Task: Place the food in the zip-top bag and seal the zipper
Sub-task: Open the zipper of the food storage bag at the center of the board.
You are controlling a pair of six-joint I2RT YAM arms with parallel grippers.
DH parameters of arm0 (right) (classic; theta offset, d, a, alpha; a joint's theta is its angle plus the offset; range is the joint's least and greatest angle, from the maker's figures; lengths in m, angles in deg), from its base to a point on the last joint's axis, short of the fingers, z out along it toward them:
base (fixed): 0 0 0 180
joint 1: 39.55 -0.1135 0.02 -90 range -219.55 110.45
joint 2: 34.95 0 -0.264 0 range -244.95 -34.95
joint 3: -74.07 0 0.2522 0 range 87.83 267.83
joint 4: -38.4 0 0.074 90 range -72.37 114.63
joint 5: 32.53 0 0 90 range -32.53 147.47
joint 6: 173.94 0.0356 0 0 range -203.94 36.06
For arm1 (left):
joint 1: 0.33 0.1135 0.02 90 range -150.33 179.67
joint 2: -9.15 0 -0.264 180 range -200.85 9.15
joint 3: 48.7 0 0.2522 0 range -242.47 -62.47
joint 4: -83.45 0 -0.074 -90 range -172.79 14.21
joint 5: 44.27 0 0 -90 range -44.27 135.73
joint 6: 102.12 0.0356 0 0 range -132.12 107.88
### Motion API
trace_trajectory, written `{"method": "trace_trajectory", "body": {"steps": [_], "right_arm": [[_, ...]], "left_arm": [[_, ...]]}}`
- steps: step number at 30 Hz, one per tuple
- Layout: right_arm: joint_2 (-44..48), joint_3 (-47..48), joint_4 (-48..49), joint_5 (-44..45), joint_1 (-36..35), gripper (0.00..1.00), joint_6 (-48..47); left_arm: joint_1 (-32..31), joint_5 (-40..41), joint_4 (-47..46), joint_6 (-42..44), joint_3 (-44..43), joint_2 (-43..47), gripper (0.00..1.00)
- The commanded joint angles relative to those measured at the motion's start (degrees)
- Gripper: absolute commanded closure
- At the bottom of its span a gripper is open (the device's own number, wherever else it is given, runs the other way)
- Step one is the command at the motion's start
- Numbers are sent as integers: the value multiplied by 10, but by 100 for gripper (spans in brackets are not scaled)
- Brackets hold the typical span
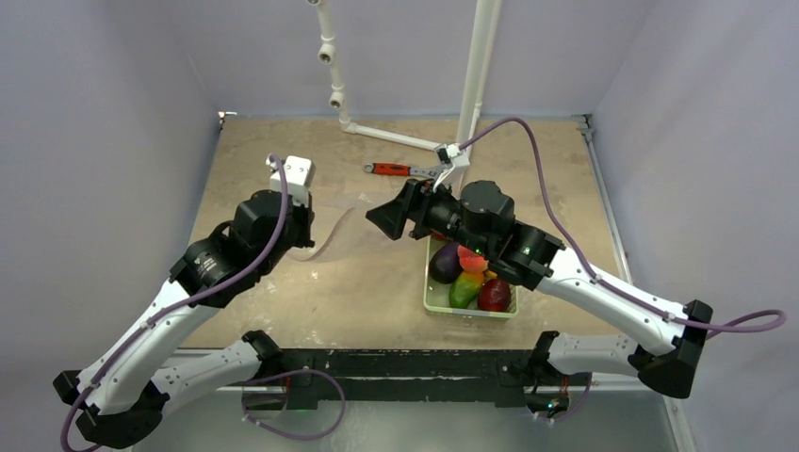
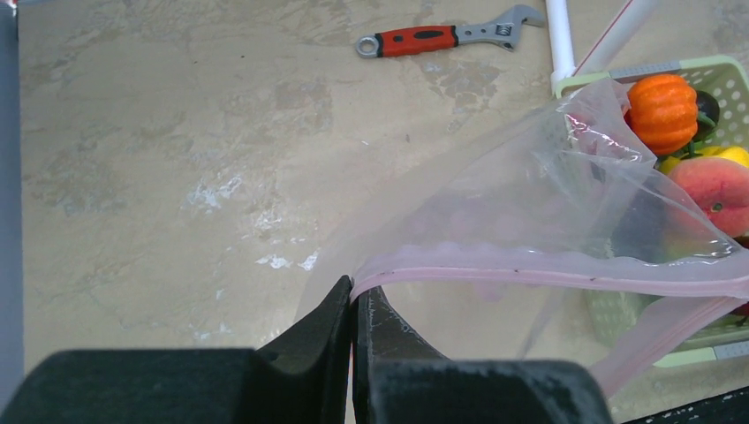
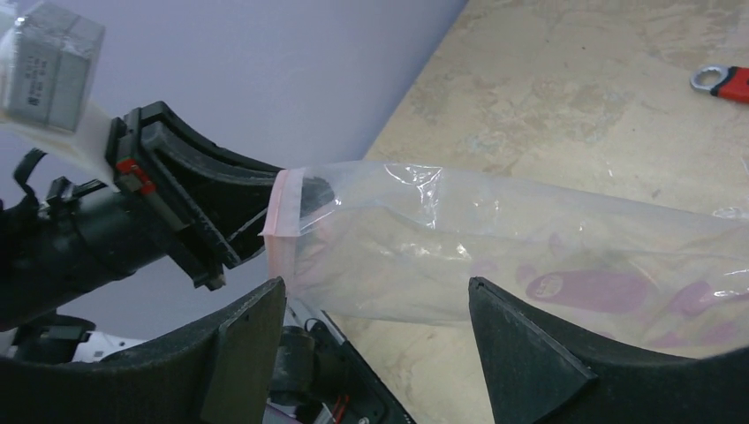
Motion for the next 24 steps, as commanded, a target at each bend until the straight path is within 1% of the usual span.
{"method": "trace_trajectory", "body": {"steps": [1,10,14,16,20,24], "right_arm": [[18,5,37,-27,2,21,6],[13,-34,71,-49,-3,20,23],[1,-54,101,-49,-8,20,35],[-9,-63,106,-47,-8,20,38],[-27,-82,117,-36,-9,20,48],[-32,-100,123,-17,-9,20,59]], "left_arm": [[2,41,42,-30,-47,-11,100],[2,77,96,-46,-108,-39,100],[2,122,135,-63,-138,-59,100],[2,131,153,-72,-144,-71,100],[2,111,159,-85,-130,-103,100],[2,62,101,-91,-81,-112,100]]}}
